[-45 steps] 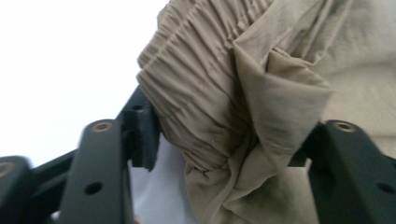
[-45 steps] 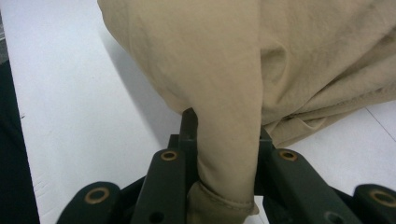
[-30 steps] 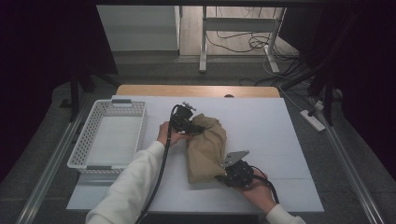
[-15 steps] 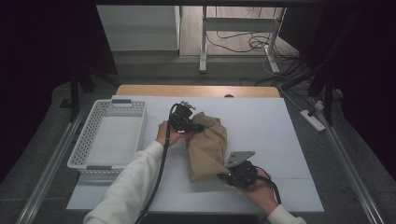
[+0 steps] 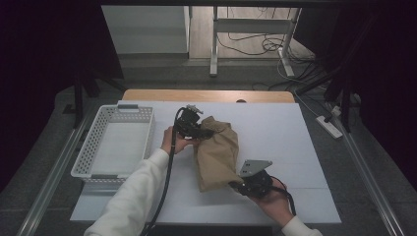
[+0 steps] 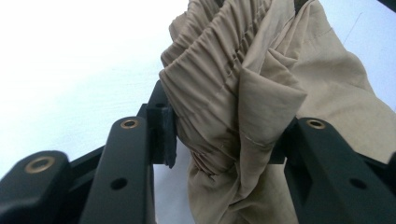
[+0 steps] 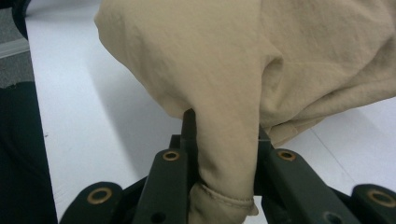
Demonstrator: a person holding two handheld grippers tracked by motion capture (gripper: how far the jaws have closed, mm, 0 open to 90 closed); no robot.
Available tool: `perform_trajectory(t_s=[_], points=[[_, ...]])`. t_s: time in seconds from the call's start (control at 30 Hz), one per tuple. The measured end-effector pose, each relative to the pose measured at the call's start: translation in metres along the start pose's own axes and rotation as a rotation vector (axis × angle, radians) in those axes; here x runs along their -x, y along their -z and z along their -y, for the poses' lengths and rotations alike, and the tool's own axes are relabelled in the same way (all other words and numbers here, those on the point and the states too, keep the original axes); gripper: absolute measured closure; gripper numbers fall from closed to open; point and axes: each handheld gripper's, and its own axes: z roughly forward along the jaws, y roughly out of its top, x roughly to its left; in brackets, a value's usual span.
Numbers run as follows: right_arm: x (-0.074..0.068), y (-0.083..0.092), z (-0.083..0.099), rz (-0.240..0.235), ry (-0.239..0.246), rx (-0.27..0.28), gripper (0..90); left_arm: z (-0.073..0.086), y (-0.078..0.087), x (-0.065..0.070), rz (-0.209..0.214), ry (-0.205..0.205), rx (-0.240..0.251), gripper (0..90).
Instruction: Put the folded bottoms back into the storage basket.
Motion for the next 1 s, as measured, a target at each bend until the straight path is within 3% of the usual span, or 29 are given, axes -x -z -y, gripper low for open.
perform_trajectory(t_s=[0.5,1.0], points=[[-0.004,0.005,-0.006,0.001,0.015,0.056,75.7,0.001,0.019,0.004,-0.004,-0.009,0.033,56.9],[-0.009,0.008,-0.018,0.001,0.033,0.11,75.7,0.0,0.049,0.007,-0.025,-0.035,0.077,57.2]])
